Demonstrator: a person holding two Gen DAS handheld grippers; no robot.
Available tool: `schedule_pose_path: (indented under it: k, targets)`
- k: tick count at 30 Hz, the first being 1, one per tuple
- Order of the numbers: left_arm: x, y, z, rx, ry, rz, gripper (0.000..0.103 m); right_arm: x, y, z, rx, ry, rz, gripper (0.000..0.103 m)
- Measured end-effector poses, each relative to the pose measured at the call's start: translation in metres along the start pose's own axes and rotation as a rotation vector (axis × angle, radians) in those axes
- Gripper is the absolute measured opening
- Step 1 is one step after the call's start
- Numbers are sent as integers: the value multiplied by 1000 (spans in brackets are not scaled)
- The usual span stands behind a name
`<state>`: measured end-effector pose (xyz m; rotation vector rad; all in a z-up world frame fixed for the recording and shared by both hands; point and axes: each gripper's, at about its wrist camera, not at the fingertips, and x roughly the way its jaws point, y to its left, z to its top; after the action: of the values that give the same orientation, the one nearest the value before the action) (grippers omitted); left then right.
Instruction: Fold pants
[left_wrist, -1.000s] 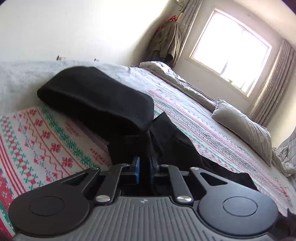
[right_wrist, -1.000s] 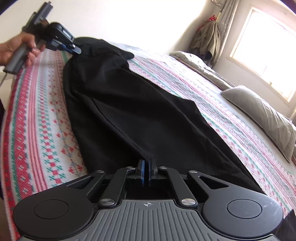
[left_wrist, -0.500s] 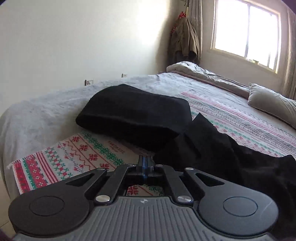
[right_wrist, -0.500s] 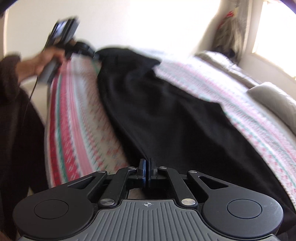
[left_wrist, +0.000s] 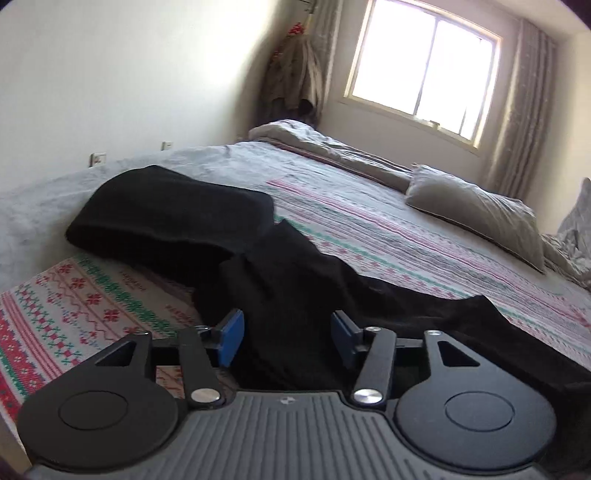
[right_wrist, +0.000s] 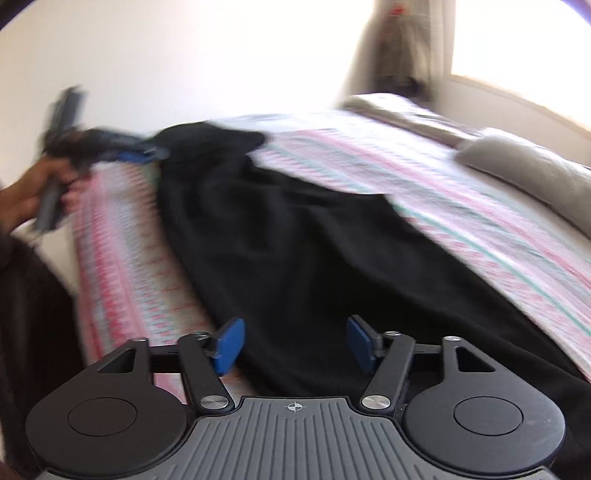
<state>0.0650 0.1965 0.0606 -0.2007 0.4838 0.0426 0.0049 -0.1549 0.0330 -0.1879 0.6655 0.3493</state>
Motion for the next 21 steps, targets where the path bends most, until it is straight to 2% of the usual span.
schedule_pose_path:
  k: [8,14,17,21]
  targets:
    - [17,-70,-17,121,89,-252,89,-11,-74,-16,259,5,-272,76]
    - [27,-127,-34,220,140,-391,96,-5,-134,-34,400,42,-510,76]
    - [30,-153,-44,272,158,-470,97,-3,-160,-46,460,56,-584,71]
    - [26,-188,-65,360,167,-593,97,6,-184,-59,489,112,-657,56]
